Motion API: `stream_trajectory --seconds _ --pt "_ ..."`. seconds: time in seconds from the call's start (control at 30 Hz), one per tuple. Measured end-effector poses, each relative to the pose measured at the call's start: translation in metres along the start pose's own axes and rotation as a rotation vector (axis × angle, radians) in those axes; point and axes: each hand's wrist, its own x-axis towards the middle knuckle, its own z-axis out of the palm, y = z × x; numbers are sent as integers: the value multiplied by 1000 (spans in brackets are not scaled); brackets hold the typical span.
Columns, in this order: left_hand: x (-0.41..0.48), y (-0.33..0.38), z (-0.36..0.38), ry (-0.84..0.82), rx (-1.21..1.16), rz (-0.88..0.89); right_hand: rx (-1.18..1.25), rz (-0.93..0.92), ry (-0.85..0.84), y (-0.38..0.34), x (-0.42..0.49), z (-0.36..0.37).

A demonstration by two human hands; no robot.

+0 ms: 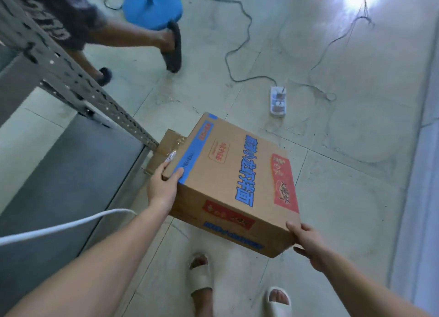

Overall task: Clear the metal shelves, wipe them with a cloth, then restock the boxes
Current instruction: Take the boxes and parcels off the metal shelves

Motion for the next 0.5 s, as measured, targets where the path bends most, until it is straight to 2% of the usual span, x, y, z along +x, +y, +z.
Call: stream_trajectory --seconds 0.27,0.33,0.5 --pt "106 -54 24 -86 129 48 -145 22 -57 4 105 75" --pt "116 -69 24 -143 224 72 -195 26 -38 11 116 81" --pt "135 -102 57 -345 466 -4 -257 26 18 24 143 75"
